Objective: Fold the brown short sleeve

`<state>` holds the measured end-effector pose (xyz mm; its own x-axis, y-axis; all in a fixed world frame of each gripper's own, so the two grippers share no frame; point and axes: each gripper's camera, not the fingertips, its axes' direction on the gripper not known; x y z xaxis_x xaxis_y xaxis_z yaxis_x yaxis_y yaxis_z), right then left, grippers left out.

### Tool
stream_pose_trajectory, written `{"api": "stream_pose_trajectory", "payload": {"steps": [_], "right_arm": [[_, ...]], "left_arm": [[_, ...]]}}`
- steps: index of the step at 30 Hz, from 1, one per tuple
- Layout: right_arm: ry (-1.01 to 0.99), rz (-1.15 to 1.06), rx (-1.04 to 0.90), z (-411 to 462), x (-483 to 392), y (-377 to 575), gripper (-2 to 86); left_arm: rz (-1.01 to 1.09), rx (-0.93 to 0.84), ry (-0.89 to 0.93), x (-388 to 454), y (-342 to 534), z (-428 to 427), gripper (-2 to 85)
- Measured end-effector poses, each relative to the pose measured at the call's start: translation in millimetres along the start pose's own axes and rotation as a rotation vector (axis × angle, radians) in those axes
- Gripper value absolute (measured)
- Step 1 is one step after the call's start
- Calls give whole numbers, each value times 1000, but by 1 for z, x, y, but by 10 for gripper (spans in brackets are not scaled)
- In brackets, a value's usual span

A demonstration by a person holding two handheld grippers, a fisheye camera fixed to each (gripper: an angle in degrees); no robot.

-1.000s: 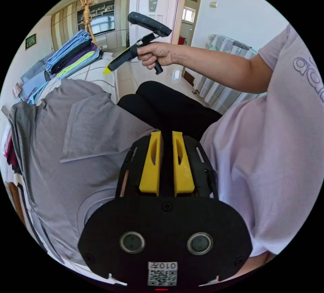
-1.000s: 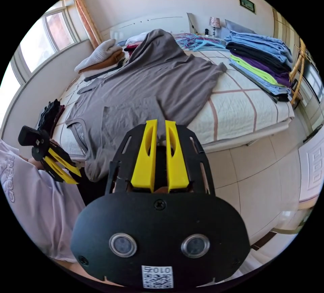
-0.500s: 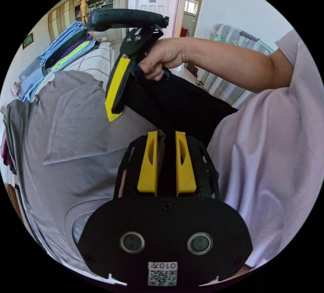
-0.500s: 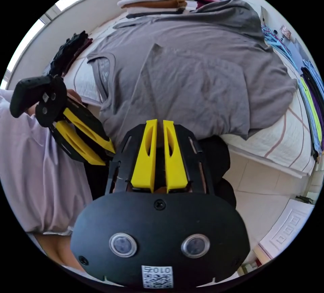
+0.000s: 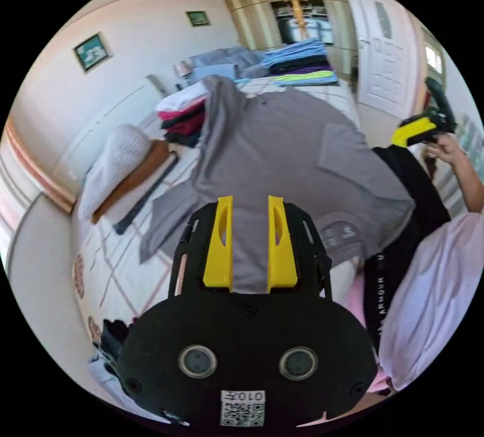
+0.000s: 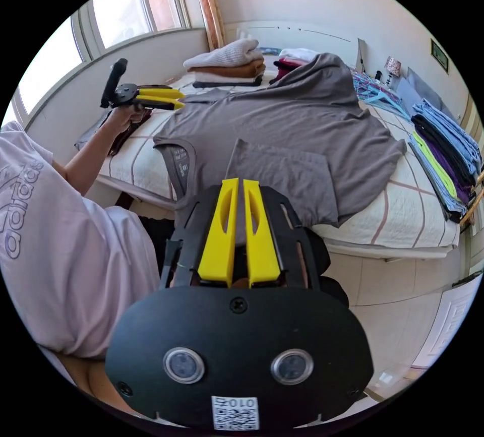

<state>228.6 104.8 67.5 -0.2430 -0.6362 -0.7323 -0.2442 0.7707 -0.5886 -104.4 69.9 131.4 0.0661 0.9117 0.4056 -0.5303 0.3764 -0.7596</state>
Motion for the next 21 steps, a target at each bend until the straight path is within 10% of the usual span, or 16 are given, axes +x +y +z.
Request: {"api": "stream_pose_trajectory", "payload": {"steps": [7, 21], "right_arm": [[63, -16, 5, -15, -17, -6, 42], [105, 6, -40, -22, -24, -18, 40]], "left_arm": [[-418, -151, 194, -179, 50, 95, 106], [-310, -253, 239, -180, 38, 121, 28]]}}
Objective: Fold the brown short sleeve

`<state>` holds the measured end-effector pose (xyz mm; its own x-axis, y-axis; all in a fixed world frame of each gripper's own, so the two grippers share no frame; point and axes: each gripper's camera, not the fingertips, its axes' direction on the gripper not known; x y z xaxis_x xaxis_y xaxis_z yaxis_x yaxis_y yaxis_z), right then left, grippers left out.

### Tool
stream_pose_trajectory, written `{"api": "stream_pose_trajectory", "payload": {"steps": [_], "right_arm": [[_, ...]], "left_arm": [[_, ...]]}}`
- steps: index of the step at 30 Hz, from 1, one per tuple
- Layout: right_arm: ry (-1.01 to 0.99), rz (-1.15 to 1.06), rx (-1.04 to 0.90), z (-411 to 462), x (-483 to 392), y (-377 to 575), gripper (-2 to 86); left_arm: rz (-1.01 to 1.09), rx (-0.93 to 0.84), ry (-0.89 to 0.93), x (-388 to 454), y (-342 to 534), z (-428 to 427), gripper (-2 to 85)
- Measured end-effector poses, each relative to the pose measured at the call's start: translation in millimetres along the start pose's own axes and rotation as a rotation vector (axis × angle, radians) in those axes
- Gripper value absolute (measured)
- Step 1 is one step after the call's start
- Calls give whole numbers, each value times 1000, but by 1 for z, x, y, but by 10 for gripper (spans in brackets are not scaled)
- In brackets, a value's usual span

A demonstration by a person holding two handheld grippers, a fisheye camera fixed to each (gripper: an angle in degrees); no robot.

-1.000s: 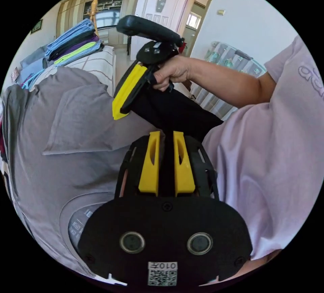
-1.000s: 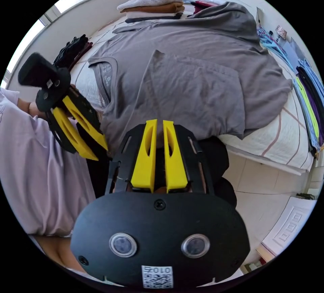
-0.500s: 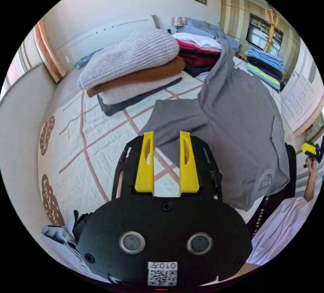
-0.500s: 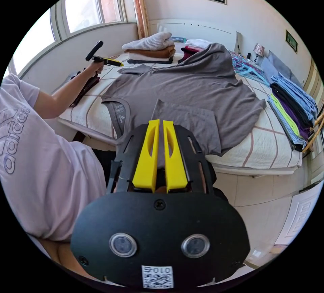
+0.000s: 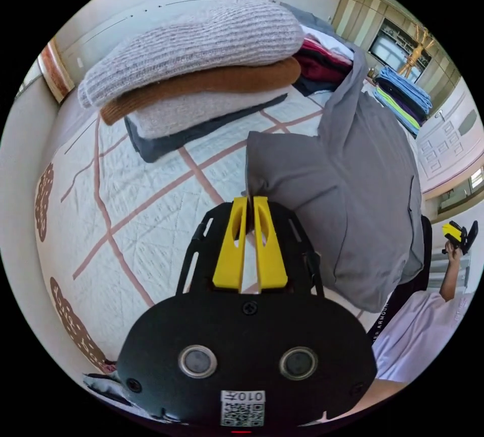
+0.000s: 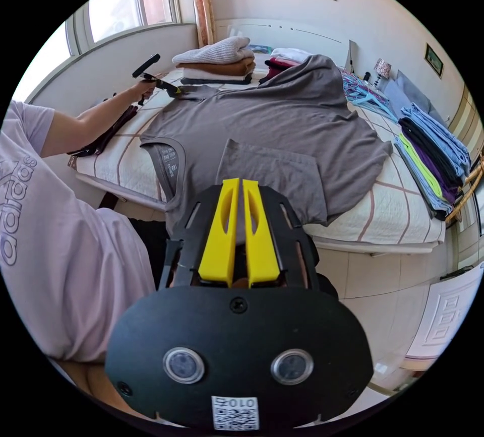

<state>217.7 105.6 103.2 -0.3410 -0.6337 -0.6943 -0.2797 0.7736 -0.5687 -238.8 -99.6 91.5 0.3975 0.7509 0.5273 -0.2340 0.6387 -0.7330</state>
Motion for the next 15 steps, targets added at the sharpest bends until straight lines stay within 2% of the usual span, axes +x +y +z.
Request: {"api": "stream_pose_trajectory", "payload": {"steps": [2, 5, 7, 9, 12, 15], "right_arm": [[-11, -2, 9, -3, -1, -4, 38], [-28, 0, 14, -7, -1, -15, 38], [-23, -16, 25, -11, -4, -24, 37], [-23, -28, 37, -13, -6, -34, 37], [-41, -66, 17, -12, -7, -53, 38], [-46, -105, -10, -3, -7, -78, 39]], "left_arm": [[46, 32, -21, 29, -10, -25, 27], [227, 97, 13, 136, -18, -74, 45], [410, 120, 13, 236, 6, -81, 100], [427, 101, 21, 269, 29, -69, 150], [324, 155, 94, 257, 69, -59, 160], [240, 118, -76, 227, 97, -47, 162]]}}
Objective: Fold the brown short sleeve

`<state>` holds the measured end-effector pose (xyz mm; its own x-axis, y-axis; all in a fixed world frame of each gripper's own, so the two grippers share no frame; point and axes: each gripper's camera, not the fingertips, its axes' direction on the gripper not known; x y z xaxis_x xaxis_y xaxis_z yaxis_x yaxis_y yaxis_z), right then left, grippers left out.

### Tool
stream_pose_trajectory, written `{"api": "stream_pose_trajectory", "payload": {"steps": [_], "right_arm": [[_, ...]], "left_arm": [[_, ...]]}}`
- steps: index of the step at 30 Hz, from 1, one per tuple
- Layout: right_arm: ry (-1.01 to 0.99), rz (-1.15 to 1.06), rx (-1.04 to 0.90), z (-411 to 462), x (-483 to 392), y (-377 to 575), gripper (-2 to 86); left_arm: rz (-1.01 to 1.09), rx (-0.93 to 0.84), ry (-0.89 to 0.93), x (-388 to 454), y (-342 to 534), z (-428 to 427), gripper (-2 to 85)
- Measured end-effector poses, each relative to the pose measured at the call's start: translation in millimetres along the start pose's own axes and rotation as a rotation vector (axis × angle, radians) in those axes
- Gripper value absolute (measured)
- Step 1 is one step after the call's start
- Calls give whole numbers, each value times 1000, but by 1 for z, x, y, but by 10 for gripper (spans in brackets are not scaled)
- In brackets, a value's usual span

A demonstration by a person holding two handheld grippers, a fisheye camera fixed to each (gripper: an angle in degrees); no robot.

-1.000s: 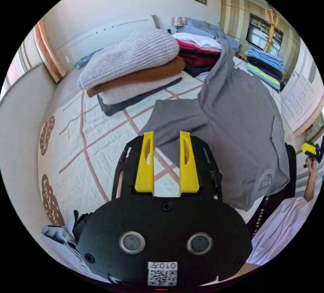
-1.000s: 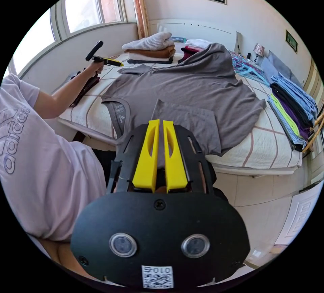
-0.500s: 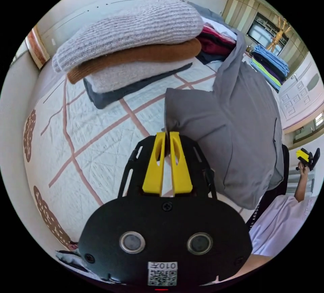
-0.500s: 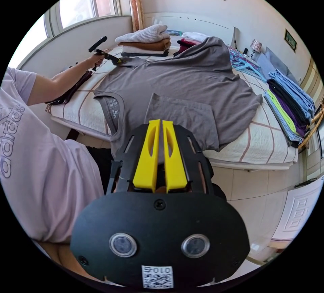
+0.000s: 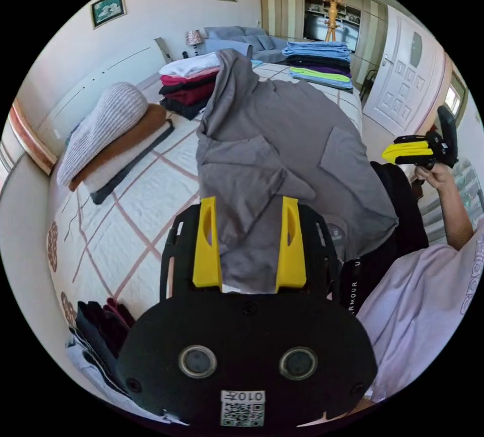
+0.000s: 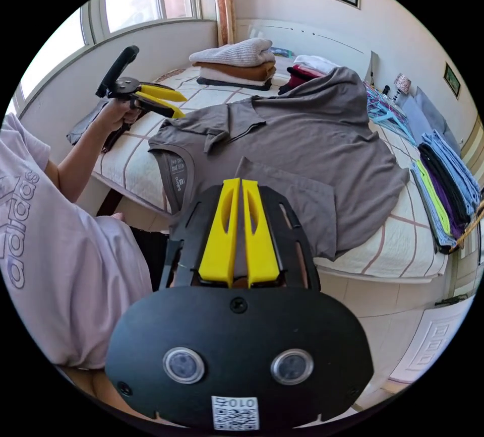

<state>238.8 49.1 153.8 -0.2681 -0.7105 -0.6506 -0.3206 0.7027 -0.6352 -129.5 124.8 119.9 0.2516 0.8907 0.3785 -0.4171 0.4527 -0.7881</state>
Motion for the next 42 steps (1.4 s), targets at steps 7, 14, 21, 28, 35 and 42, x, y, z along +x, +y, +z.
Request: {"api": "stream_pose_trajectory", "payload": {"steps": [7, 14, 21, 28, 35, 42], "right_arm": [[-123, 44, 30, 28, 6, -89, 63], [-92, 24, -105, 86, -33, -153, 110], [27, -26, -151, 105, -60, -182, 61], [151, -251, 70, 27, -96, -219, 28], [106, -319, -214, 82, -106, -191, 47], [-18, 42, -43, 36, -13, -229, 74]], "left_arm": [[184, -92, -90, -1, 36, 21, 151], [321, -101, -168, 19, 37, 42, 120], [203, -56, -174, -15, 45, 50, 36], [-180, 7, 136, -93, 76, 66, 9], [-294, -41, 297, -128, 100, 78, 5], [-97, 29, 98, -78, 85, 32, 5]]}}
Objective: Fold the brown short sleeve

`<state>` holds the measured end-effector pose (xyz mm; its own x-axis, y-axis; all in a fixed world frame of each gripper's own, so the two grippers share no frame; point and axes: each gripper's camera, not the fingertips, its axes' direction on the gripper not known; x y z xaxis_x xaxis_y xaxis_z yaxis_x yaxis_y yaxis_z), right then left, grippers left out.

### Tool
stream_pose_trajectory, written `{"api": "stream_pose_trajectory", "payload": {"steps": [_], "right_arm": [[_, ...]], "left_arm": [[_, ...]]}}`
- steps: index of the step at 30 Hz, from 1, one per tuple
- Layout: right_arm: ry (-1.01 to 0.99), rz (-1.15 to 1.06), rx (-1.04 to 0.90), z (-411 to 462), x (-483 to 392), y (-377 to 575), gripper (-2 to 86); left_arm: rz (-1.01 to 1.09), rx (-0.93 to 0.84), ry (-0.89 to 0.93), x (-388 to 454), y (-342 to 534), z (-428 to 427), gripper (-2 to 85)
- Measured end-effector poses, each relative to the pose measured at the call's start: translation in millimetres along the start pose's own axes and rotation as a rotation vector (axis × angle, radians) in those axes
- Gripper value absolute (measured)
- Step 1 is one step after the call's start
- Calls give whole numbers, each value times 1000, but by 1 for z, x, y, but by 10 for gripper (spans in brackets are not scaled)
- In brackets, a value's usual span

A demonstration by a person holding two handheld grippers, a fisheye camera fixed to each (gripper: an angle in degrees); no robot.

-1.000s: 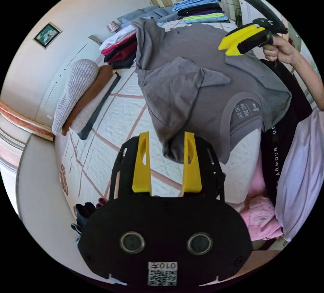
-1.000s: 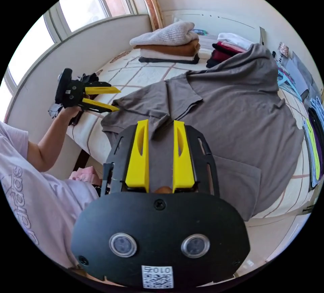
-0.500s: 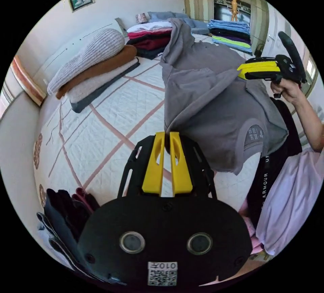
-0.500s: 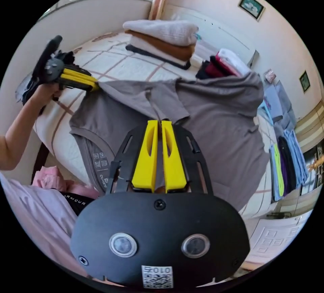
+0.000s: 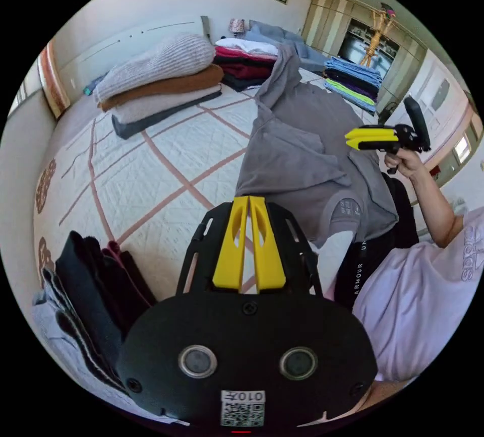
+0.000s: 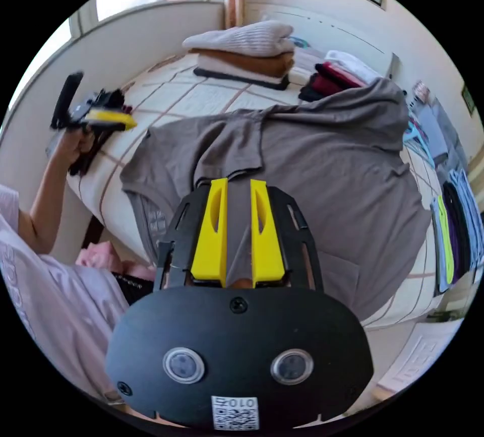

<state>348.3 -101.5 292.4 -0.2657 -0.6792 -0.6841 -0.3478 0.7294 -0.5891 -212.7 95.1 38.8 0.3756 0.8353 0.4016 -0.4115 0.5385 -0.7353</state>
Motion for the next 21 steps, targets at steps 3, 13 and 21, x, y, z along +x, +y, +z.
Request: {"api": "stream_pose_trajectory", "payload": {"steps": [3, 13, 21], "right_arm": [[-101, 141, 8, 15, 28, -32, 89], [128, 61, -146, 56, -5, -65, 39], [166, 31, -234, 92, 21, -75, 35]], "left_arm": [[150, -30, -40, 27, -24, 23, 14], [164, -83, 86, 9, -31, 88, 15], [153, -103, 91, -8, -21, 96, 17]]}}
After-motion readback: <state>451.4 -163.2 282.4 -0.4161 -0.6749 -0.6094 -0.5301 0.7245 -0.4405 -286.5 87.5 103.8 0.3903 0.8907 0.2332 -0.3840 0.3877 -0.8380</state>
